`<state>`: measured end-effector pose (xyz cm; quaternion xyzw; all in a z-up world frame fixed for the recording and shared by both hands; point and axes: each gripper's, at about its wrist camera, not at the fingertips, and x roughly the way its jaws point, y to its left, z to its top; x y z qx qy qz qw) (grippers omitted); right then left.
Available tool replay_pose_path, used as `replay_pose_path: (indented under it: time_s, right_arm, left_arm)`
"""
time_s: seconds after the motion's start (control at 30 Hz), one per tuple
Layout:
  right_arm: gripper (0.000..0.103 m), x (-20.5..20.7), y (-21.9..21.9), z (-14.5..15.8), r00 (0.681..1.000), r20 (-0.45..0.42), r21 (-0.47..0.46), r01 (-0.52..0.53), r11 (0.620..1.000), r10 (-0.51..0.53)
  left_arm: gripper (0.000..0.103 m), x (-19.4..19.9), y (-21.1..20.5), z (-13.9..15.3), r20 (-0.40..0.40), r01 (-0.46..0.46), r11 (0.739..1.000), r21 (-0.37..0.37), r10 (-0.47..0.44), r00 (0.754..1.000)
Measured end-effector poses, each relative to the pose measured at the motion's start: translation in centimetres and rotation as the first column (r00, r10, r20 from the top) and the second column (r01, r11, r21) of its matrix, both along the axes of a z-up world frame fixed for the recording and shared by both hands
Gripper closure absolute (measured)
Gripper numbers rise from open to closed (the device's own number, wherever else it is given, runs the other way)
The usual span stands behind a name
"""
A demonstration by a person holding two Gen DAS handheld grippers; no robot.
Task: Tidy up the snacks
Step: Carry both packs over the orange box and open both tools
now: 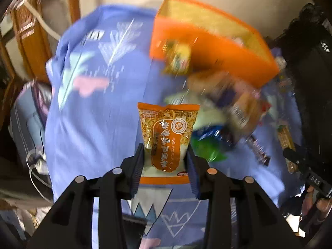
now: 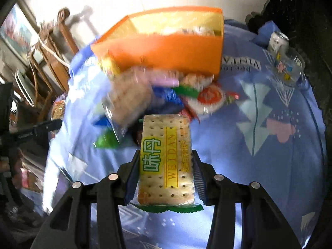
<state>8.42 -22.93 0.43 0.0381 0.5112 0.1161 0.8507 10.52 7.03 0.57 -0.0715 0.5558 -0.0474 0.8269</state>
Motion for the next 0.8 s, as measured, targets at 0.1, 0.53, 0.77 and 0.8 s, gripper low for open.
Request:
replay_pose_path:
  time_s: [0.1, 0.53, 0.77, 0.8]
  right_arm:
    - [0.056, 1.8, -0.9, 2.8, 0.998, 0.059, 0.052, 0.031, 0.998, -0.034]
    - [0.056, 14.8, -1.6, 9.4, 0.968, 0.214, 0.147, 0.103, 0.984, -0.133]
    - [0.022, 20.7, -1.6, 8.2, 0.954, 0.198, 0.207, 0.182, 0.961, -0.224]
    - [0.021, 20.7, -1.7, 8.3, 0.945, 0.210, 0.206, 0.209, 0.956, -0.252]
  left_arm:
    - [0.065, 2.7, -0.6, 2.6, 0.057, 0.021, 1.000, -0.013, -0.021, 0.998]
    - [0.065, 18.5, -4.6, 7.0, 0.161, 0.078, 0.997, -0.006, -0.076, 0.984]
    - [0.012, 24.4, -6.1, 5.1, 0.129, 0.014, 1.000, 0.018, -0.016, 0.992]
    - [0.007, 24.2, -6.0, 5.2, 0.139, 0.002, 0.999, 0.043, -0.008, 0.990]
